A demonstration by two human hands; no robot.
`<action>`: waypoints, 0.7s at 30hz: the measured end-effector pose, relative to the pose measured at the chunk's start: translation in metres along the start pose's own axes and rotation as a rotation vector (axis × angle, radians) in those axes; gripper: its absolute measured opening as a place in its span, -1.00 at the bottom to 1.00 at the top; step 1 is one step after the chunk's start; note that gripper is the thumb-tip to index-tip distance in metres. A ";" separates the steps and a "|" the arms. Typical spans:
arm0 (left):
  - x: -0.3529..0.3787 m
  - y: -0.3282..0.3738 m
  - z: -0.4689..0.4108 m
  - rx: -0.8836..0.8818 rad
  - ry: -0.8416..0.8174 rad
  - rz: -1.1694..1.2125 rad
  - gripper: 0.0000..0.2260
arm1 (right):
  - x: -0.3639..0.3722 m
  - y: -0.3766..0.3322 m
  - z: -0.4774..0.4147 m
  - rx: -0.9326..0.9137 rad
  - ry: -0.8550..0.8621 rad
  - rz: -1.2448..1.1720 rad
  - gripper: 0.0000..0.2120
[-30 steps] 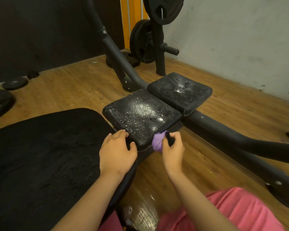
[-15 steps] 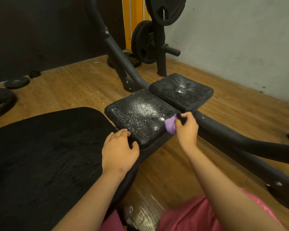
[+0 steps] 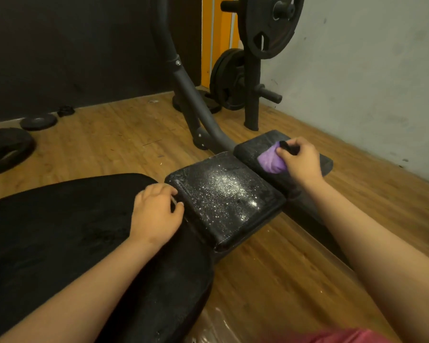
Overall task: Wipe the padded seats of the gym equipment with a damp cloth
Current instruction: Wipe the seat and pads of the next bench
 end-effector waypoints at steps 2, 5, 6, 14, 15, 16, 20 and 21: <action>0.000 -0.019 -0.017 -0.030 -0.014 -0.117 -0.61 | 0.024 -0.027 -0.016 -0.076 -0.056 -0.057 -0.92; 0.005 -0.033 -0.025 -0.050 -0.059 -0.194 -0.49 | 0.082 -0.065 -0.032 -0.229 -0.212 -0.108 -0.90; 0.008 -0.034 -0.026 -0.041 -0.076 -0.207 -0.48 | 0.105 -0.076 -0.034 -0.281 -0.273 -0.118 -0.89; 0.017 -0.038 -0.029 -0.007 -0.069 -0.218 -0.53 | 0.250 -0.104 -0.027 -0.404 -0.906 -0.083 -0.86; 0.017 -0.038 -0.029 -0.002 -0.062 -0.208 -0.56 | 0.257 -0.103 -0.023 -0.403 -1.010 -0.028 -0.86; 0.017 -0.037 -0.030 0.001 -0.059 -0.204 -0.58 | 0.263 -0.102 -0.020 -0.406 -1.098 0.029 -0.84; 0.018 -0.039 -0.031 0.004 -0.043 -0.198 -0.60 | 0.272 -0.098 -0.019 -0.428 -1.258 0.067 -0.82; 0.018 -0.039 -0.031 0.006 -0.041 -0.198 -0.59 | 0.272 -0.100 -0.019 -0.441 -1.283 0.069 -0.83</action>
Point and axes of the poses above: each hand's wrist, its own z-axis away from the middle knuckle, its own x-axis out of the palm, y = z × x, the point moved 3 cm from there along -z, towards the middle knuckle, and after that the axes turned 5 degrees about -x, right-handed, at the moved point
